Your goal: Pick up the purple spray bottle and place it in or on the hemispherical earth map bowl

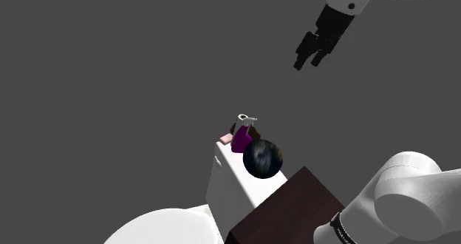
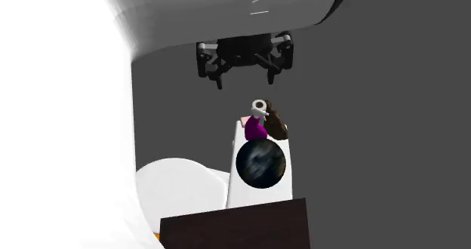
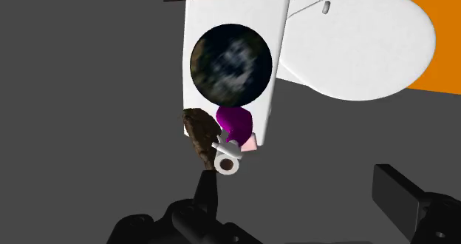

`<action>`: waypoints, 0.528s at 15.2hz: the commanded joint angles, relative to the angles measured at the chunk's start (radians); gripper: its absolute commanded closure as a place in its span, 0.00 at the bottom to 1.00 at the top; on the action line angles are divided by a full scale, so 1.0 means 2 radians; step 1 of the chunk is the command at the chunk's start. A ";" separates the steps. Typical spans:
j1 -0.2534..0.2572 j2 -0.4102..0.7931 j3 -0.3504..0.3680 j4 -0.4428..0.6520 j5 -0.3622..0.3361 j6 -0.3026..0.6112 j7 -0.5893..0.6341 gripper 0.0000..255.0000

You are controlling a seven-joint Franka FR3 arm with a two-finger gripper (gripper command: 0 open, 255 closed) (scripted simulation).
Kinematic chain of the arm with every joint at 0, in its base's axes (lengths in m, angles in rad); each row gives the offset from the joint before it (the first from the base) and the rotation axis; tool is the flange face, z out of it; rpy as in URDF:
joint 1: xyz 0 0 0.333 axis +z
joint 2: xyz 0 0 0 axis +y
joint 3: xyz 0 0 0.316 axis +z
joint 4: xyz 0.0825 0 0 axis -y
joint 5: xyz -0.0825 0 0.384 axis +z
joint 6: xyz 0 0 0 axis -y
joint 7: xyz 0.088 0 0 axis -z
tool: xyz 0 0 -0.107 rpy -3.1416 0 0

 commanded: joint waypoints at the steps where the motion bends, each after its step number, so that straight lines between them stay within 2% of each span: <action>1: 0.000 0.000 0.000 0.000 0.000 0.000 0.000 0.00; 8: 0.014 -0.024 -0.083 -0.121 -0.016 0.129 -0.122 0.00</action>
